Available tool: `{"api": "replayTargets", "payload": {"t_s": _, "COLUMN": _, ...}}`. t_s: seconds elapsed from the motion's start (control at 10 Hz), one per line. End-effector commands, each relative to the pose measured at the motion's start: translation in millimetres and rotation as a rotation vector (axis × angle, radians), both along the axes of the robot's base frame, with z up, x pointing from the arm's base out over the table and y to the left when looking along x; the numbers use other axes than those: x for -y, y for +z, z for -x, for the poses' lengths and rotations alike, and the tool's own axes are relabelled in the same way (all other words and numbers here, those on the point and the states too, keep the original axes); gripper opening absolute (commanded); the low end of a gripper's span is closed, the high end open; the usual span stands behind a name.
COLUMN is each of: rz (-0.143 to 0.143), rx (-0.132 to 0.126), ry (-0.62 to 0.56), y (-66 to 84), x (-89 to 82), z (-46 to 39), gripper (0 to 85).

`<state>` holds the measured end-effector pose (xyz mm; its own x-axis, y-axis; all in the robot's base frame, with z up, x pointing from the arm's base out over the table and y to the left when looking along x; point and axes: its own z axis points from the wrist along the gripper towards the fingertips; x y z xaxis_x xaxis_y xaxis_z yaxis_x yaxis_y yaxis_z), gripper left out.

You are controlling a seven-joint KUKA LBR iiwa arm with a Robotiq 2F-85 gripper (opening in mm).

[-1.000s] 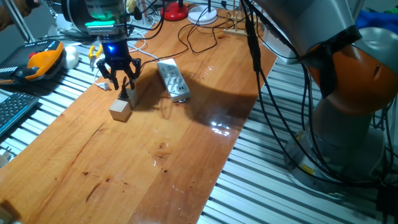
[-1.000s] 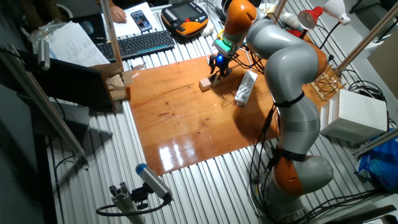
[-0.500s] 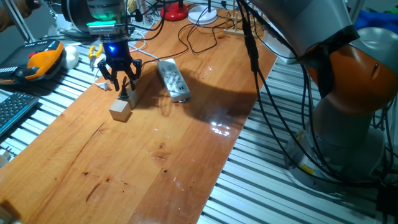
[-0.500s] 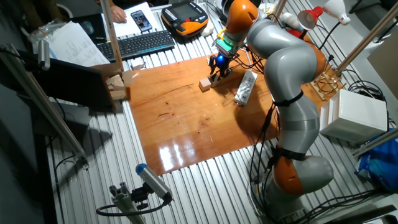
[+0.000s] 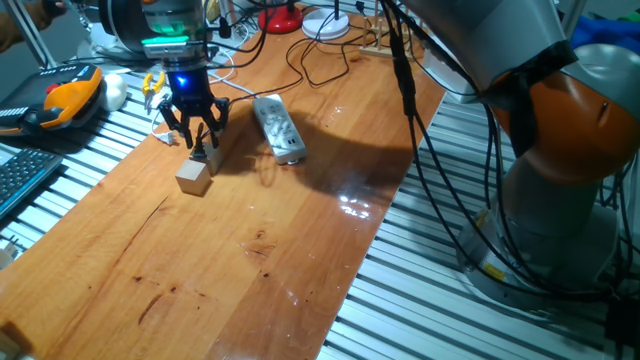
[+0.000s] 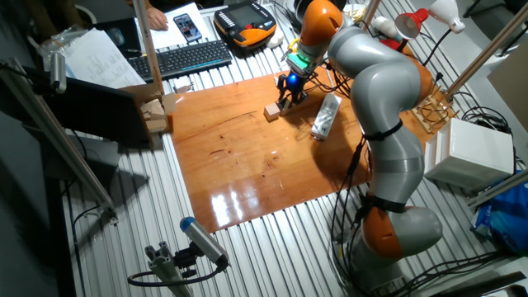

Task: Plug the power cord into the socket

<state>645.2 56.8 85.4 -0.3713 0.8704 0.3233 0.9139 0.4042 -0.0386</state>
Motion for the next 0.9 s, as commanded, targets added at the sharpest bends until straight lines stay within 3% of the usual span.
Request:
{"api": "replayTargets", "payload": {"t_s": 0.0, "rz": -0.005, "rx": -0.003, "ry": 0.001, "y": -0.7, "x": -0.3, "z": 0.3, "gripper": 51.0}}
{"api": "replayTargets", "payload": {"t_s": 0.2, "rz": -0.014, "rx": -0.009, "ry": 0.001, "y": -2.2, "x": -1.9, "z": 0.9, "gripper": 51.0}}
{"api": "replayTargets", "payload": {"t_s": 0.7, "rz": -0.007, "rx": 0.005, "ry": 0.000, "y": -4.4, "x": -3.8, "z": 2.7, "gripper": 51.0}}
{"api": "replayTargets", "payload": {"t_s": 0.8, "rz": -0.008, "rx": 0.007, "ry": 0.000, "y": -5.0, "x": -3.9, "z": 2.7, "gripper": 34.0}}
